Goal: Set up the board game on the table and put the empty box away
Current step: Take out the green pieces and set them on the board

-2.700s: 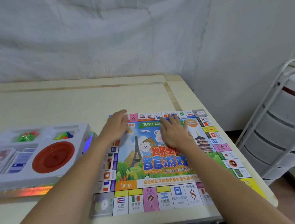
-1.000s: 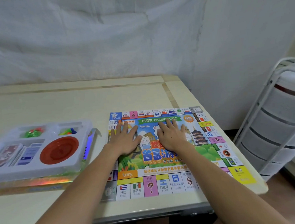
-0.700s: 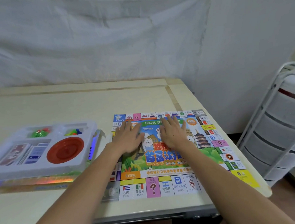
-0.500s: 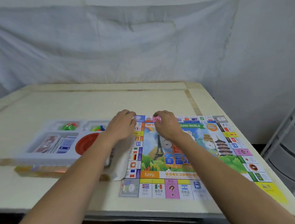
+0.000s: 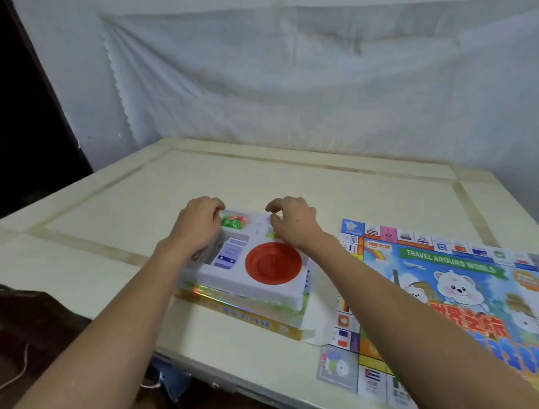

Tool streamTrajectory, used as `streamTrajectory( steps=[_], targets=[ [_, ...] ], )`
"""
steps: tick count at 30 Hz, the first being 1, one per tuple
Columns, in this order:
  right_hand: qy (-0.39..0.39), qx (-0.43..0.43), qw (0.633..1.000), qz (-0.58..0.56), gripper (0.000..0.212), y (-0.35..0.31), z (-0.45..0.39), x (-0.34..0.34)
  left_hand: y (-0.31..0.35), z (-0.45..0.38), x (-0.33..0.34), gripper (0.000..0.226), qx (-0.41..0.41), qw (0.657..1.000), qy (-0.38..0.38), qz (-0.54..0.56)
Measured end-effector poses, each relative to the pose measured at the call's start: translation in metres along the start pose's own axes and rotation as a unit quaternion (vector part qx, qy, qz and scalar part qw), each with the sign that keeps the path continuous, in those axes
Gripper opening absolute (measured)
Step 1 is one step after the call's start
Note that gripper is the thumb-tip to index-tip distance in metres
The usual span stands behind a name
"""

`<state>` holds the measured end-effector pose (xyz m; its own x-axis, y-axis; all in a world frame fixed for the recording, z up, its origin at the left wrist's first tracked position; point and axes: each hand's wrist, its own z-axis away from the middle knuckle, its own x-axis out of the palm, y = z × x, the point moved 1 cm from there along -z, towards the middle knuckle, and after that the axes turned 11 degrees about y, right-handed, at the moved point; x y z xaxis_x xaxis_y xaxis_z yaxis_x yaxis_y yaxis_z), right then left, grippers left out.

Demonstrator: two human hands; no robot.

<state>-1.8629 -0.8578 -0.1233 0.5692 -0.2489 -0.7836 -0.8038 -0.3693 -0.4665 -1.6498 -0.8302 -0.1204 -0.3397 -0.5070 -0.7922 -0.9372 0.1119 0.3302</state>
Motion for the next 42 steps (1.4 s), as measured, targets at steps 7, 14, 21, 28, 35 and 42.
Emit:
streamTrajectory(
  steps=[7,14,21,28,35,42],
  targets=[
    [-0.095,-0.100,0.980,0.143,0.030,-0.048,-0.039,0.043,-0.024,-0.008,0.015,0.032,-0.041,0.997,-0.038,-0.060],
    [-0.010,-0.123,0.984,0.131,0.020,-0.062,-0.048,0.053,-0.033,-0.011,0.015,0.027,-0.035,0.998,-0.031,-0.032],
    [0.081,-0.138,0.986,-0.034,0.015,-0.036,-0.051,-0.013,0.014,-0.022,-0.010,0.027,-0.096,0.955,-0.055,0.277],
    [0.163,0.136,0.944,-0.252,0.035,0.043,0.021,-0.083,0.123,-0.003,0.017,0.020,-0.138,0.860,-0.059,0.487],
    [0.139,0.244,0.896,-0.343,0.014,0.129,0.099,-0.154,0.227,0.021,0.068,0.022,-0.144,0.838,-0.128,0.511],
    [0.178,0.262,0.898,-0.304,0.014,0.186,0.146,-0.193,0.303,0.044,0.110,0.015,-0.105,0.884,-0.148,0.431]
  ],
)
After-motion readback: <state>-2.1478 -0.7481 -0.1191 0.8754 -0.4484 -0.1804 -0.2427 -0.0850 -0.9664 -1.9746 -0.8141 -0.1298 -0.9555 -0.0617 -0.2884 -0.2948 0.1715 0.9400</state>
